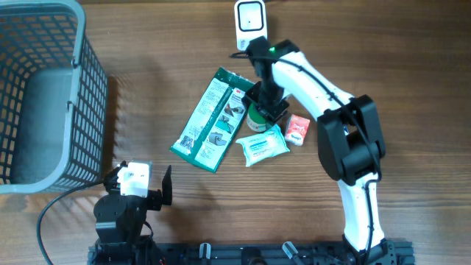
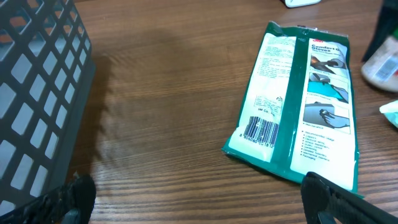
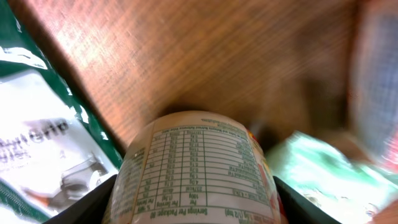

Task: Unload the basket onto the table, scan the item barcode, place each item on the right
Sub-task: 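Lift jar past scanner with right gripper, set it at right table edge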

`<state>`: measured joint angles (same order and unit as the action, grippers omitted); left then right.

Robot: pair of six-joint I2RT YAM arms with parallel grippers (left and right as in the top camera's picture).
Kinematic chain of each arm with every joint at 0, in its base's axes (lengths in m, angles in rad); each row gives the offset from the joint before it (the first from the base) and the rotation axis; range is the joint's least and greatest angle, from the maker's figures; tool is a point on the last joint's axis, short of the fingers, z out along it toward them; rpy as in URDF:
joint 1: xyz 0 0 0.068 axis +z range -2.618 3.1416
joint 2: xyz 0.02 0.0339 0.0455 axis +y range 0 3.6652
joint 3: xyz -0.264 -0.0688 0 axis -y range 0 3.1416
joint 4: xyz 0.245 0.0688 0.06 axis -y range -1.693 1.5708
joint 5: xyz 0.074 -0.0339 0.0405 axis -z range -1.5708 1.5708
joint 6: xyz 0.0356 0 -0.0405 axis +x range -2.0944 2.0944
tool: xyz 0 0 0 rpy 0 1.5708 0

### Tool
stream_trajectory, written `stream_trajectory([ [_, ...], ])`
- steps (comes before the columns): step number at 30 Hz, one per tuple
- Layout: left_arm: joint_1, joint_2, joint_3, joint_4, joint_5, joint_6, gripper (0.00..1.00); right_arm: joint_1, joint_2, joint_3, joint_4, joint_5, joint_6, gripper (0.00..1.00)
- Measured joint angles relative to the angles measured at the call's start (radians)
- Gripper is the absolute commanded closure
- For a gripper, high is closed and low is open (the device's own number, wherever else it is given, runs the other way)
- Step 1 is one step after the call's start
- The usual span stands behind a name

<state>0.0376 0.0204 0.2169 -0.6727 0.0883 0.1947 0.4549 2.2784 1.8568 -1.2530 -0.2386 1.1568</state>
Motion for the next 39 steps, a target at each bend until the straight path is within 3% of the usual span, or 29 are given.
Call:
stream_trajectory([
  [5,0.0,0.0,0.0,0.0,0.0,0.003,0.0,-0.078,0.0,0.163,-0.18,-0.265,-0.313,0.48],
  [9,0.0,0.0,0.0,0.0,0.0,0.003,0.0,-0.111,0.0,0.189,-0.354,-0.465,-0.566,0.44],
  [16,0.0,0.0,0.0,0.0,0.0,0.003,0.0,-0.049,-0.003,0.189,-0.352,-0.603,-0.741,0.43],
  [20,0.0,0.0,0.0,0.0,0.0,0.003,0.0,0.025,-0.056,0.189,-0.351,-0.595,-0.763,0.35],
  [27,0.0,0.0,0.0,0.0,0.0,0.003,0.0,0.177,-0.362,0.193,-0.357,-0.562,-0.698,0.34],
  [32,0.0,0.0,0.0,0.0,0.0,0.003,0.0,0.195,-0.407,0.195,-0.359,-0.502,-0.651,0.32],
  [36,0.0,0.0,0.0,0.0,0.0,0.003,0.0,0.196,-0.406,0.195,-0.351,-0.128,-0.564,0.32],
  [39,0.0,0.0,0.0,0.0,0.0,0.003,0.0,0.192,-0.406,0.195,-0.235,0.2,-0.484,0.32],
])
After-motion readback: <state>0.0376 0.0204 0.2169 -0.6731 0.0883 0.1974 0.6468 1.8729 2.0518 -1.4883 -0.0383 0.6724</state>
